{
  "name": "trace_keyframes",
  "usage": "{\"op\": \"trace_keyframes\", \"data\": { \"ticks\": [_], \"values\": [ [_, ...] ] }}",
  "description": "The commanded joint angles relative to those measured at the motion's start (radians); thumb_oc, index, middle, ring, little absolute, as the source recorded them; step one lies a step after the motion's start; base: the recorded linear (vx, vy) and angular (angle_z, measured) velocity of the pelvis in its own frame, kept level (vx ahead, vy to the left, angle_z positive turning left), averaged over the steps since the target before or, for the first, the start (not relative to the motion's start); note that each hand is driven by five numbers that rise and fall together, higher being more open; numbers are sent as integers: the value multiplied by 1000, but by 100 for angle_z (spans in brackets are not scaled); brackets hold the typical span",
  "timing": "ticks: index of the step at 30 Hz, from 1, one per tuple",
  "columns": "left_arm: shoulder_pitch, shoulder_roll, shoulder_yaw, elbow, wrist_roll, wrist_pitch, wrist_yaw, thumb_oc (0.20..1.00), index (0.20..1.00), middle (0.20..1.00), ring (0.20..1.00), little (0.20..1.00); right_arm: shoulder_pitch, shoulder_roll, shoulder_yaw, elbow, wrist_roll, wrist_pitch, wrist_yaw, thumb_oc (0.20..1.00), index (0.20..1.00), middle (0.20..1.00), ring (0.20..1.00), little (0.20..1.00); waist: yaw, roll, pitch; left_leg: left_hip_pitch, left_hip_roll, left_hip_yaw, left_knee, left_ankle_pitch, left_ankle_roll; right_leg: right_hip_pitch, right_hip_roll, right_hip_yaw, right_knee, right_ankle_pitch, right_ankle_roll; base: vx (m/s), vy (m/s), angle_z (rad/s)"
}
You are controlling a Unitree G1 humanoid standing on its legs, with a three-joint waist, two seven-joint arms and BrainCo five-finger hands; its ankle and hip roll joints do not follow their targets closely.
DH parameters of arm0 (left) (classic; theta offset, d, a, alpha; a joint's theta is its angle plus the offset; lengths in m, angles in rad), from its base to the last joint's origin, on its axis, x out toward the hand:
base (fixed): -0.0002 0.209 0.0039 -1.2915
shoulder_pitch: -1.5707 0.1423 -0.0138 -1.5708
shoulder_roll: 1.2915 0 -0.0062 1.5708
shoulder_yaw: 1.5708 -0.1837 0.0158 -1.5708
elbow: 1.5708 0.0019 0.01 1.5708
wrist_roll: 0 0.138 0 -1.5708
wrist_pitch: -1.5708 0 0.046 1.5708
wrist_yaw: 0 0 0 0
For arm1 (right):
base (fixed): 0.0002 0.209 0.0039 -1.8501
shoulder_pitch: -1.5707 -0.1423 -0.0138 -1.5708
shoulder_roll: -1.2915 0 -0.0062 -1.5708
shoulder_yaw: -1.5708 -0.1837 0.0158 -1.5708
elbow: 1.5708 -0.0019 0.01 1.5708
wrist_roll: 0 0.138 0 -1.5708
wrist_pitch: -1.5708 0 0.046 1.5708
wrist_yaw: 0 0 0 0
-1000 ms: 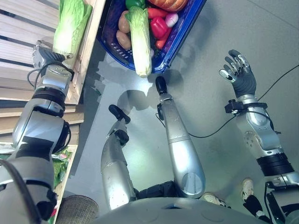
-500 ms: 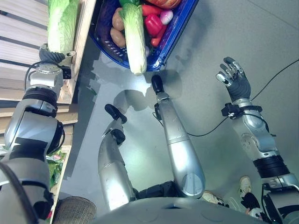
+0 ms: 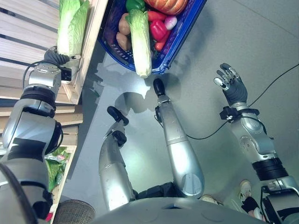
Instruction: Pick up fruits and vegetables into the basket
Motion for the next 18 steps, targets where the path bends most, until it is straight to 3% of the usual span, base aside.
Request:
{"op": "trace_keyframes", "data": {
  "ticks": [1, 8, 13, 18],
  "values": [
    [62, -169, -12, 33, -13, 11, -117, 200, 200, 200, 200, 200, 36, 26, -5, 0, 40, -45, 15, 1000, 1000, 1000, 1000, 1000, -50, -66, -16, -21, 5, 26, 134, -126, 18, 26, 40, -10, -5, -29, 10, 0, 0, 0],
    [72, -180, 3, 61, 9, 33, -100, 200, 200, 200, 200, 200, 37, 38, -1, -2, 33, -66, 11, 1000, 1000, 1000, 1000, 1000, -47, -72, -16, -7, 7, 25, 130, -127, 18, 44, 41, -15, -11, -29, 10, -6, -9, 1],
    [84, -192, 14, 43, 2, 5, -87, 200, 200, 200, 200, 200, 38, 46, -5, -18, 40, -69, 16, 1000, 1000, 1000, 1000, 1000, -39, -83, -16, 7, 9, 19, 123, -125, 19, 65, 44, -23, -15, -30, 9, -17, -23, 0],
    [132, -204, 51, -28, -83, -63, -32, 200, 200, 200, 200, 200, 53, 51, -18, -63, 13, -81, 40, 1000, 1000, 1000, 1000, 1000, -29, -75, -16, 53, 0, 16, 104, -121, 20, 109, 38, -28, -15, -41, 9, -3, 50, -1]
  ]
}}
